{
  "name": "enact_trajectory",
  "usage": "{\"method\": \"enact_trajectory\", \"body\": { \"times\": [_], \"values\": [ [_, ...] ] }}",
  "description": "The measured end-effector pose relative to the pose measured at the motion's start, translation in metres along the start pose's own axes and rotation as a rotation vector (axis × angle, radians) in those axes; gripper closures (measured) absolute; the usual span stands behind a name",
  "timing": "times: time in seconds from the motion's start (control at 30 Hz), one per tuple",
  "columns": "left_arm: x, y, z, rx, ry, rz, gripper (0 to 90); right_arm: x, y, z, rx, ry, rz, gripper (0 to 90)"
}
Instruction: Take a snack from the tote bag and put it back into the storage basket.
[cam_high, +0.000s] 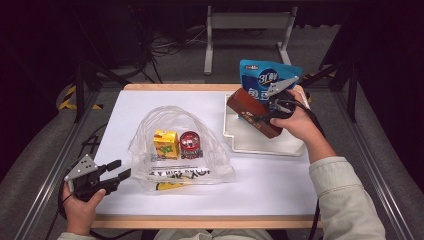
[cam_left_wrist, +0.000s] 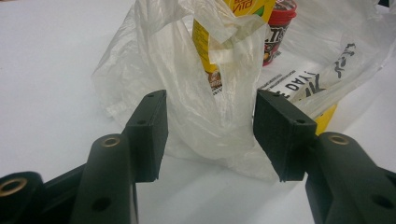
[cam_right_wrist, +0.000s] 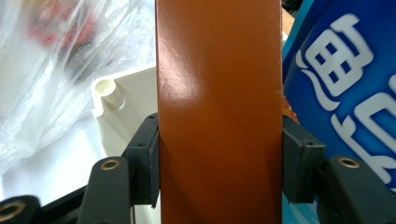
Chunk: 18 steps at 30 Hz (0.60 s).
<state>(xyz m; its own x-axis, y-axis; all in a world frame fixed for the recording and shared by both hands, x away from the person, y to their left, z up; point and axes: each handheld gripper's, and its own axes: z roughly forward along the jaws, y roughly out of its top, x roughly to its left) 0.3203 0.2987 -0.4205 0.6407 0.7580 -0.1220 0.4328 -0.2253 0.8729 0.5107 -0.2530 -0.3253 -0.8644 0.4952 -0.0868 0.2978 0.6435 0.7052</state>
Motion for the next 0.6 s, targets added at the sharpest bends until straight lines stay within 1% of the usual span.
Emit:
{"method": "enact_trajectory", "body": {
  "times": [0.07,0.33,0.6],
  "values": [
    [0.000,0.000,0.000,0.000,0.000,0.000,45.9,0.000,-0.001,0.001,0.001,0.001,0.001,42.5],
    [0.000,0.000,0.000,0.000,-0.001,0.000,46.0,-0.001,-0.008,0.015,0.036,0.000,0.001,42.6],
    [0.000,0.000,0.000,-0.001,-0.002,-0.002,45.9,-0.001,-0.014,0.022,0.067,-0.001,0.002,42.5]
  ]
}}
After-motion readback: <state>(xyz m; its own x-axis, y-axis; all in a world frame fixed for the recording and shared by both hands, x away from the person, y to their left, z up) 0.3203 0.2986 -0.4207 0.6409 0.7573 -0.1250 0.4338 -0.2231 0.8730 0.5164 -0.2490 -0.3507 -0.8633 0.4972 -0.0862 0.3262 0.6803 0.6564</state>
